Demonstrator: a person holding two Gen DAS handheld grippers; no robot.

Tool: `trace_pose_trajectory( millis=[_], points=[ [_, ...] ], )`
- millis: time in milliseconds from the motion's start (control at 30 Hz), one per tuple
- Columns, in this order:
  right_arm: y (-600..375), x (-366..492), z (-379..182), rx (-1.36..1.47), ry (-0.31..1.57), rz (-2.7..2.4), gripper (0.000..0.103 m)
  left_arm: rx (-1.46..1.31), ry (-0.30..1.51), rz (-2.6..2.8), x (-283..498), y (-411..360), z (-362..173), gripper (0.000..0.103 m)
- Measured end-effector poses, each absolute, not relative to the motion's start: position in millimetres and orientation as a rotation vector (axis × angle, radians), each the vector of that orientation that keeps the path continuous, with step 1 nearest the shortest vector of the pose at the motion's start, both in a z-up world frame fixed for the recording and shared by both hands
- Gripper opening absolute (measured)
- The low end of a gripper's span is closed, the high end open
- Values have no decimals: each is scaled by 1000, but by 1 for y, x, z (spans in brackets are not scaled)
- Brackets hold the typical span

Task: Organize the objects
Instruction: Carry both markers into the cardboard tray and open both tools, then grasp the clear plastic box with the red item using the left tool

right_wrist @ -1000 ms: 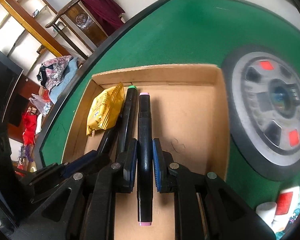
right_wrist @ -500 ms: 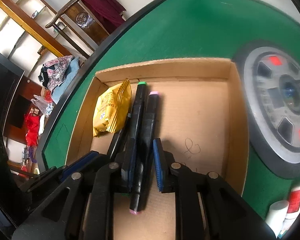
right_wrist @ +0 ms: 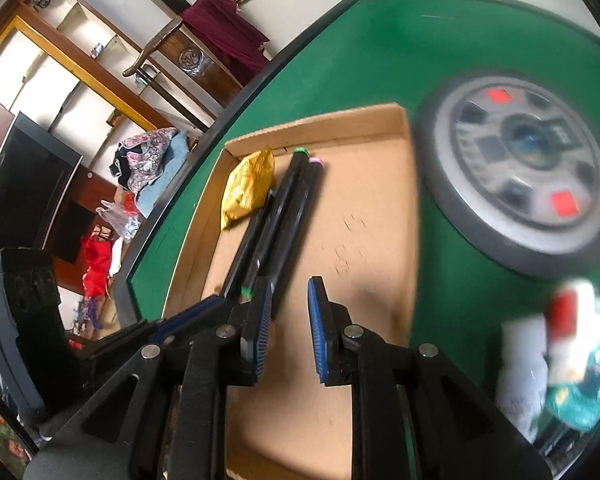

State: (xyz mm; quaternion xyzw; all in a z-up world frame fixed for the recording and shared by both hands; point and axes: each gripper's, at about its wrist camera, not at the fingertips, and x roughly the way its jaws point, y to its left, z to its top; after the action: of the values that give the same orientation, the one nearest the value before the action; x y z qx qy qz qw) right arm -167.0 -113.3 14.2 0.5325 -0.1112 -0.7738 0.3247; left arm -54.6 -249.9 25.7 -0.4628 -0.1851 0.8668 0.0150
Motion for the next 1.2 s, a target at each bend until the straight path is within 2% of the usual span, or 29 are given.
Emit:
trace_pose_trajectory(
  millis=[133, 233, 300, 333, 367, 400, 500, 600, 800, 867, 933, 1067, 1200],
  points=[
    [-81, -150, 21, 1363, -309, -2031, 18, -1397, -495, 2698, -41, -223, 36, 13],
    [-40, -130, 33, 1310, -284, -2060, 18, -1340, -362, 2661, -27, -190, 45, 13],
    [-11, -115, 41, 1275, -270, -2105, 18, -1312, -271, 2610, -19, -163, 48, 19],
    [9, -107, 43, 1256, -269, -2129, 19, -1301, -227, 2566, -15, -148, 48, 27],
    [20, -102, 45, 1247, -274, -2145, 25, -1288, -195, 2532, -12, -137, 49, 32],
    [37, -96, 46, 1236, -288, -2171, 32, -1264, -153, 2493, -8, -122, 49, 33],
    [82, -82, 43, 1205, -346, -2242, 44, -1234, -6, 2441, -5, -86, 46, 34],
    [116, -78, 32, 1206, -426, -2269, 45, -1242, 124, 2465, -15, -67, 41, 34],
    [152, -91, 13, 1227, -597, -2245, 45, -1374, 66, 2437, -55, -70, 24, 34],
    [158, -93, 11, 1226, -619, -2236, 45, -1365, 21, 2400, -57, -71, 24, 43],
    [164, -95, 10, 1230, -647, -2238, 45, -1368, 24, 2398, -54, -68, 22, 48],
    [170, -96, 8, 1248, -687, -2242, 55, -1329, 158, 2365, -33, -43, 19, 57],
    [162, -97, 1, 1299, -676, -2235, 56, -1305, 328, 2388, -22, -21, 15, 60]
  ],
)
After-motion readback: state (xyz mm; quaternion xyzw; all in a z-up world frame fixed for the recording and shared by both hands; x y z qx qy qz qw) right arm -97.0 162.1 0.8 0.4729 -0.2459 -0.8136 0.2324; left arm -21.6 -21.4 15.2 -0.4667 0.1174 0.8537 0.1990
